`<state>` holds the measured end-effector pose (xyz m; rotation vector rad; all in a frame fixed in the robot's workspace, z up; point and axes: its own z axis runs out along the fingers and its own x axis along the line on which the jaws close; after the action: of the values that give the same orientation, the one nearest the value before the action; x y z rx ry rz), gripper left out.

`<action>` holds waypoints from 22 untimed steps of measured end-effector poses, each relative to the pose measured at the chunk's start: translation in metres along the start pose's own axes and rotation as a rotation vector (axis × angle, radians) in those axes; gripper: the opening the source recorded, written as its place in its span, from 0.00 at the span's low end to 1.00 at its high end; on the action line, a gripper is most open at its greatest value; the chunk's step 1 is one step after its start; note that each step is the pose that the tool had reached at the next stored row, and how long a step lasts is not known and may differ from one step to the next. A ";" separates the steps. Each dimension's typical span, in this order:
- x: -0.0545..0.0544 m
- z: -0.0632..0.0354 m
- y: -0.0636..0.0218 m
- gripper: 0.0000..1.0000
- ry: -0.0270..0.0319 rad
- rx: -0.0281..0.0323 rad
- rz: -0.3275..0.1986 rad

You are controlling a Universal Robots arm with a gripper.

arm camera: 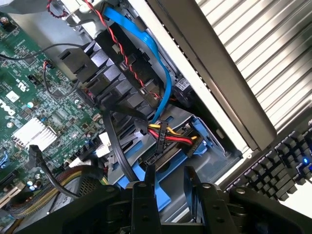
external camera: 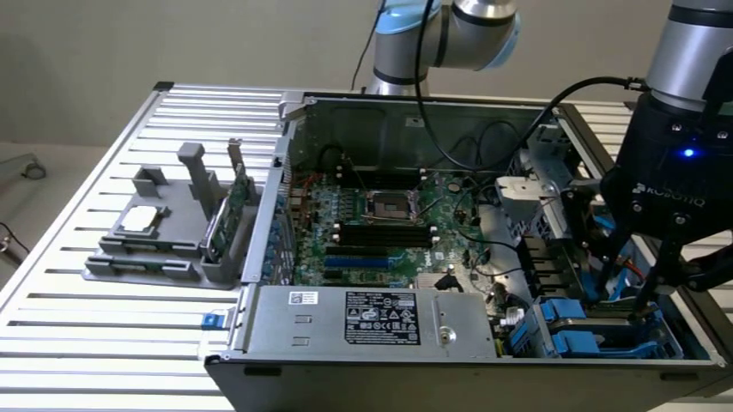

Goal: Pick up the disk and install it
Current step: 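Insert the second disk wire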

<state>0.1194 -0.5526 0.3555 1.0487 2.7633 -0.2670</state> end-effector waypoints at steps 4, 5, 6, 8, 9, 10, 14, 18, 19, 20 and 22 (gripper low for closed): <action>-0.002 0.0004 -0.0007 0.37 0.0028 0.0014 0.013; -0.002 0.0005 -0.0008 0.37 0.0045 0.0007 0.017; -0.002 0.0006 -0.0009 0.37 0.0064 -0.0002 0.020; -0.003 0.0006 -0.0009 0.37 0.0108 -0.0024 0.028; -0.003 0.0006 -0.0008 0.37 0.0133 -0.0037 0.033; -0.003 0.0006 -0.0006 0.37 0.0159 -0.0049 0.038; -0.005 0.0011 0.0012 0.37 0.0228 -0.0081 0.051; -0.011 0.0020 0.0065 0.37 0.0232 -0.0078 0.053; -0.013 0.0023 0.0072 0.37 0.0232 -0.0075 0.054; -0.013 0.0026 0.0073 0.37 0.0234 -0.0071 0.056; -0.014 0.0034 0.0066 0.37 0.0242 -0.0054 0.064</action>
<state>0.1345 -0.5574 0.3547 1.1441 2.7440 -0.2394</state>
